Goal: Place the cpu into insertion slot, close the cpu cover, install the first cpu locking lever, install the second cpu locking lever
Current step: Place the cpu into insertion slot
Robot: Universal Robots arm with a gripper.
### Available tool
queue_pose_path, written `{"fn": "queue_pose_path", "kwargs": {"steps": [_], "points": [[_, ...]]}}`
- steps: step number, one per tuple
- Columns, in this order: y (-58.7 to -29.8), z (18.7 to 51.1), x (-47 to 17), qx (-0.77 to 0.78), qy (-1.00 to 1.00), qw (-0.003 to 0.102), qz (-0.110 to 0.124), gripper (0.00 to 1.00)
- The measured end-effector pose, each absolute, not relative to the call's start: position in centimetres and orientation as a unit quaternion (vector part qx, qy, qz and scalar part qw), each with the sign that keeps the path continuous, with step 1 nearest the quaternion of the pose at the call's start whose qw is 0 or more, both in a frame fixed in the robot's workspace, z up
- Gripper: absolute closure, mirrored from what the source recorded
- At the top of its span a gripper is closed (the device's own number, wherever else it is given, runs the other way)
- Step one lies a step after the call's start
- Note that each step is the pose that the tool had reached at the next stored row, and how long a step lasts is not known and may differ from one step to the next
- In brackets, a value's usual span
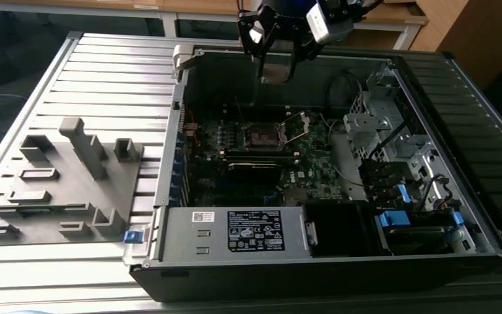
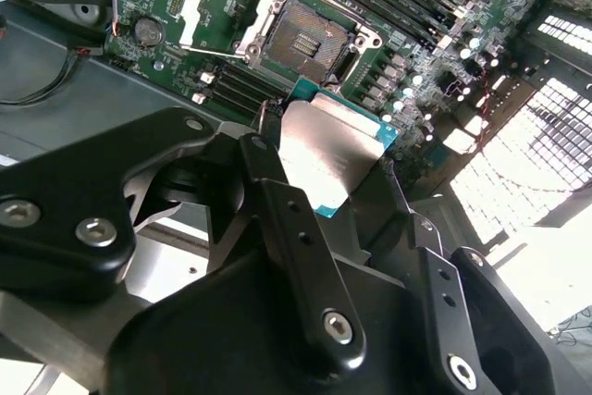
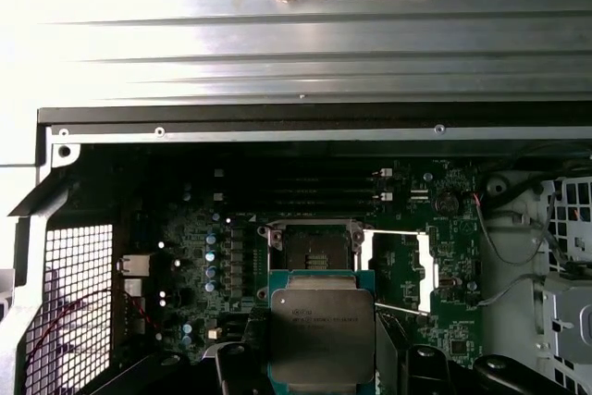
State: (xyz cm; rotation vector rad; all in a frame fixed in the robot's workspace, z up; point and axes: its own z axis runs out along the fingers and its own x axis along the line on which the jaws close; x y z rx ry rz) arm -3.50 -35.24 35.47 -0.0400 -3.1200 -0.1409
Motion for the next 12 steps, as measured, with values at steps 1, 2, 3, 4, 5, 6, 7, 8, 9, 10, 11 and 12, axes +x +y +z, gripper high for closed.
{"fn": "queue_pose_path", "kwargs": {"steps": [1,2,3,4,5,6,7,8,9,10,11,12], "points": [[-35.24,35.42,-3.5,-0.013,-0.999,0.009,-0.045,0.46],[-35.24,35.37,-3.5,-0.013,-0.999,0.009,-0.045,0.46],[-35.24,35.28,-3.5,-0.013,-0.999,0.009,-0.045,0.46],[-35.24,35.19,-3.5,-0.013,-0.999,0.009,-0.045,0.46],[-35.24,35.09,-3.5,-0.013,-0.999,0.009,-0.045,0.46],[-35.24,35.0,-3.5,-0.013,-0.999,0.009,-0.045,0.46],[-35.24,34.92,-3.5,-0.013,-0.999,0.009,-0.045,0.46],[-35.24,34.85,-3.5,-0.013,-0.999,0.009,-0.045,0.46],[-35.24,34.79,-3.5,-0.013,-0.999,0.009,-0.045,0.46],[-35.24,34.75,-3.5,-0.013,-0.999,0.009,-0.045,0.46],[-35.24,34.74,-3.5,-0.013,-0.999,0.009,-0.045,0.46],[-35.24,34.73,-3.5,-0.013,-0.999,0.009,-0.045,0.46]]}}
